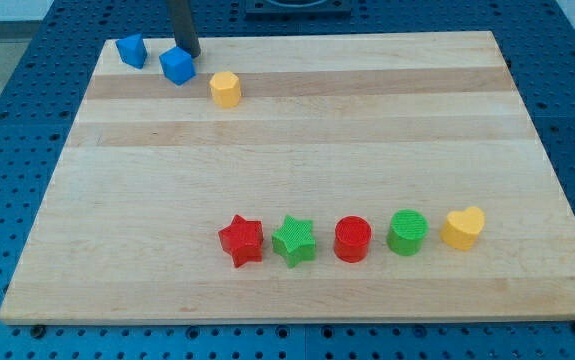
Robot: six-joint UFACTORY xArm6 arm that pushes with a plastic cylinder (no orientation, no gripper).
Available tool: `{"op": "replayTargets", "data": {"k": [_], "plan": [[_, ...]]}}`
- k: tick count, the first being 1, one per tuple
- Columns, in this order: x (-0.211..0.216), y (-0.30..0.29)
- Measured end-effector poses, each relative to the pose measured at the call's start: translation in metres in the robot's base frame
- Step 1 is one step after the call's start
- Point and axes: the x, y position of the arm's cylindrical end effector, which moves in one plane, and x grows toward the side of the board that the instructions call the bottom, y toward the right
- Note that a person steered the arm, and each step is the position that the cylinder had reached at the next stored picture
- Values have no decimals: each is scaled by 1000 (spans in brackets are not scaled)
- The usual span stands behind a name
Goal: Drag the hexagon towards the cube
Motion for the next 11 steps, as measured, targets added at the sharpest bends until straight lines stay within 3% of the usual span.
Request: {"op": "replayTargets", "data": {"k": [2,4,7,11], "plan": [[2,0],[12,55],[104,162],[112,90]]}}
